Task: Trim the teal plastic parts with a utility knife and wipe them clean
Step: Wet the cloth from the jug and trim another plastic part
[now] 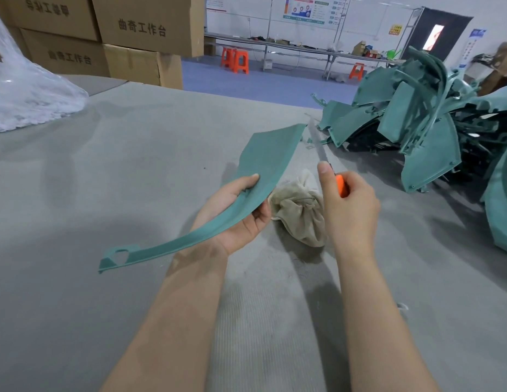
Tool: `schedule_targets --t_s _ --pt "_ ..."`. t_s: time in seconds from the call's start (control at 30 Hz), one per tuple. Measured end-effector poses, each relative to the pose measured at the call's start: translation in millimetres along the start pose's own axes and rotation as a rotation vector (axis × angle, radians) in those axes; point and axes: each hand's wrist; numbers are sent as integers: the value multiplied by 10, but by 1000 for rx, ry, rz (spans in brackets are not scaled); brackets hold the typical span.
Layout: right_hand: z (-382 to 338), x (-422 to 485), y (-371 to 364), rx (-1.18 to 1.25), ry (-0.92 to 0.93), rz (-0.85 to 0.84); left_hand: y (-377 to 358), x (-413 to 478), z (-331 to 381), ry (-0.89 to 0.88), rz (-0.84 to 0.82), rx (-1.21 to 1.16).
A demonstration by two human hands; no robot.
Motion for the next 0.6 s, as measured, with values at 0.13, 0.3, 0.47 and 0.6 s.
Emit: schedule_targets --t_s 0.13,0.3,0.47,0.6 --pt "7 32 56 8 -24 45 13 -17 26 -46 9 26" --pt "-19 -5 -13 171 -59 -137 43 24 34 -158 148 9" --pt "-71 -62 -52 278 55 -316 75 29 47 -181 203 -8" --pt "-89 -33 -3 328 88 -168 88 24 55 -155 167 37"
Point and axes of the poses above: each hand's wrist, its own x-axis towards the middle knuckle, its own y-axis out of the back of the hand, z = x × y, and after that the axes turned 5 degrees about x, right-handed
